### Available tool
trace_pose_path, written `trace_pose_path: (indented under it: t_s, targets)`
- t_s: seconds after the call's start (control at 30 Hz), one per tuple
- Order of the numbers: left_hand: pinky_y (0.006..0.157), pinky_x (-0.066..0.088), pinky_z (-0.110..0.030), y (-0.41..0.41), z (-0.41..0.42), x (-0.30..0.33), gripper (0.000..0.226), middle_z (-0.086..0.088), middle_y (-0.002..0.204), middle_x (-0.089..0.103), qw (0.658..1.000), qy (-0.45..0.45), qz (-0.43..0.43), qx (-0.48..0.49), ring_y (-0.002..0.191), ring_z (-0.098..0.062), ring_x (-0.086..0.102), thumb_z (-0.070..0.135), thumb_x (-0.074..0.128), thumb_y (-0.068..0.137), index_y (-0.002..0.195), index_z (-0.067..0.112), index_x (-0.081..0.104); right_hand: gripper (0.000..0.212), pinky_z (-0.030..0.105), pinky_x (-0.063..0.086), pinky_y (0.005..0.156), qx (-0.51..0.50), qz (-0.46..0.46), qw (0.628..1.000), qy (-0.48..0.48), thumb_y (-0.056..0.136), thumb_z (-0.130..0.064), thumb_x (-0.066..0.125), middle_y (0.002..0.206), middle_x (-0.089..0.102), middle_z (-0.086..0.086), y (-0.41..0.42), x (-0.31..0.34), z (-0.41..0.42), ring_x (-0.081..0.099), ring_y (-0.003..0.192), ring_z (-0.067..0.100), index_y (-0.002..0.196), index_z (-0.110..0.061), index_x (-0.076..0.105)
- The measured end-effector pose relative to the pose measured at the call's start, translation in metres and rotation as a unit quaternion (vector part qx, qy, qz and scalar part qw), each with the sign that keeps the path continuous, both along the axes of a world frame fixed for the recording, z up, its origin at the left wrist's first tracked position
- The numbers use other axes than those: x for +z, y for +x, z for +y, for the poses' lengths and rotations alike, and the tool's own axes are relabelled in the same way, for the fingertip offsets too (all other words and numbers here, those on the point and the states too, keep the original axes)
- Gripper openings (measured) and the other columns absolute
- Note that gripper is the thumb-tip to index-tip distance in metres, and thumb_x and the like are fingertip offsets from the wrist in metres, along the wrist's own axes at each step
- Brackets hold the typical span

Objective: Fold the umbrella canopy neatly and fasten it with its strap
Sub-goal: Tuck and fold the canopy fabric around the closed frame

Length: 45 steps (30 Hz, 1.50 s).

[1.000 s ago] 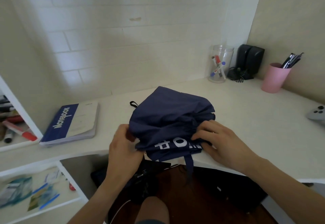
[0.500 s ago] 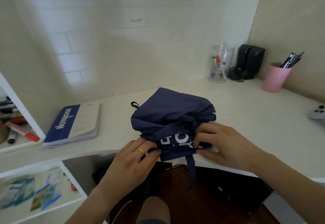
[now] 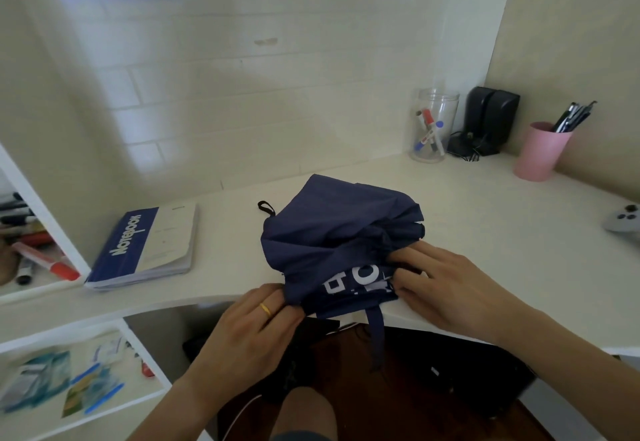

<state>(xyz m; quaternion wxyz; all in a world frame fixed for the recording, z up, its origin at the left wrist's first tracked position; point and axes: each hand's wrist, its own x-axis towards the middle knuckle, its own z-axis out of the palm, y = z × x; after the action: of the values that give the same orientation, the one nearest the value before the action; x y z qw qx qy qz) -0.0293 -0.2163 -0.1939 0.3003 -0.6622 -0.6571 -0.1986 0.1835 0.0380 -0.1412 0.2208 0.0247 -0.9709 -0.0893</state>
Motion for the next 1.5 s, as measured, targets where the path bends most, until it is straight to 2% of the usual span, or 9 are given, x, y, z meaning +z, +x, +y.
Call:
trace_pose_path:
  t_s: [0.2, 0.33, 0.57, 0.83, 0.93, 1.07, 1.23, 1.37, 1.5]
  targets:
    - [0.076, 0.054, -0.038, 0.014, -0.001, 0.001, 0.014, -0.008, 0.092, 0.069, 0.996, 0.089, -0.002, 0.004, 0.081, -0.025, 0.063, 0.024, 0.079, 0.086, 0.089, 0.012, 0.071, 0.022, 0.031, 0.049, 0.092, 0.030, -0.028, 0.998, -0.040, 0.098, -0.023, 0.056, 0.126, 0.062, -0.006, -0.001, 0.010, -0.008, 0.057, 0.111, 0.019, 0.120, -0.022, 0.058]
    - [0.097, 0.052, -0.047, 0.023, 0.008, 0.014, 0.033, -0.010, 0.121, 0.057, 0.987, 0.131, 0.096, 0.021, 0.110, -0.028, 0.056, 0.021, 0.077, 0.088, 0.121, 0.017, 0.071, 0.047, 0.030, 0.045, 0.104, 0.010, -0.061, 0.997, -0.034, 0.098, -0.029, 0.053, 0.135, 0.060, -0.011, -0.005, 0.010, -0.010, 0.054, 0.124, 0.014, 0.144, -0.026, 0.047]
    - [0.098, 0.052, -0.045, 0.008, 0.024, 0.025, 0.034, -0.006, 0.120, 0.069, 0.991, 0.096, -0.081, 0.055, 0.111, -0.024, 0.064, 0.010, 0.071, 0.089, 0.122, 0.012, 0.069, 0.019, 0.022, 0.046, 0.082, -0.026, 0.031, 0.971, -0.236, 0.097, -0.029, 0.062, 0.103, 0.060, -0.025, -0.013, 0.010, -0.013, 0.054, 0.099, -0.001, 0.115, -0.034, 0.064]
    - [0.110, 0.042, -0.041, 0.033, 0.036, 0.021, 0.109, -0.001, 0.146, 0.031, 0.871, 0.167, -0.433, 0.163, 0.134, -0.025, 0.040, 0.033, 0.095, 0.062, 0.147, 0.021, 0.029, 0.072, 0.026, 0.052, 0.073, -0.139, 0.063, 0.874, -0.462, 0.069, -0.011, 0.088, 0.103, 0.062, -0.013, -0.024, 0.003, -0.014, 0.058, 0.078, 0.007, 0.125, -0.034, 0.049]
    - [0.105, 0.051, -0.042, 0.031, 0.037, 0.028, 0.113, 0.001, 0.145, 0.048, 0.830, 0.135, -0.521, 0.143, 0.123, -0.018, 0.056, 0.032, 0.095, 0.063, 0.147, 0.040, 0.020, 0.059, 0.026, 0.052, 0.073, -0.114, 0.051, 0.805, -0.580, 0.072, -0.015, 0.090, 0.089, 0.073, -0.003, -0.028, 0.012, -0.012, 0.063, 0.075, 0.008, 0.120, -0.030, 0.060]
    - [0.076, 0.050, -0.002, 0.035, 0.043, 0.035, 0.107, 0.016, 0.129, 0.055, 0.826, 0.120, -0.543, 0.092, 0.100, 0.022, 0.057, 0.016, 0.090, 0.073, 0.151, 0.040, 0.021, 0.023, 0.030, 0.060, 0.085, -0.071, 0.078, 0.675, -0.731, 0.081, -0.022, 0.081, 0.096, 0.078, 0.007, -0.031, 0.025, -0.015, 0.075, 0.092, 0.019, 0.103, -0.020, 0.078]
    - [0.067, 0.049, -0.002, 0.030, 0.044, 0.030, 0.102, 0.034, 0.102, 0.062, 0.806, 0.111, -0.575, 0.084, 0.090, 0.025, 0.059, 0.003, 0.087, 0.074, 0.151, 0.036, 0.029, 0.017, 0.018, 0.045, 0.058, -0.153, 0.146, 0.792, -0.572, 0.077, -0.011, 0.086, 0.061, 0.064, -0.017, -0.024, 0.019, -0.004, 0.050, 0.055, 0.004, 0.079, -0.025, 0.076]
    - [0.074, 0.060, -0.019, 0.021, 0.042, 0.028, 0.078, 0.032, 0.105, 0.069, 0.821, 0.063, -0.567, 0.033, 0.098, 0.004, 0.070, -0.003, 0.080, 0.080, 0.119, 0.057, 0.047, 0.021, 0.025, 0.050, 0.054, -0.171, 0.144, 0.748, -0.625, 0.081, 0.012, 0.069, 0.074, 0.071, 0.006, -0.022, 0.016, -0.002, 0.061, 0.053, 0.016, 0.080, -0.009, 0.068]
    - [0.082, 0.058, -0.035, 0.010, 0.032, 0.034, 0.063, -0.002, 0.115, 0.068, 0.820, 0.013, -0.569, -0.067, 0.106, -0.029, 0.068, -0.006, 0.081, 0.075, 0.121, 0.027, 0.054, 0.030, 0.027, 0.053, 0.056, -0.125, 0.114, 0.738, -0.654, 0.080, 0.017, 0.058, 0.094, 0.068, 0.026, -0.019, 0.017, -0.005, 0.066, 0.068, 0.025, 0.098, -0.005, 0.064]
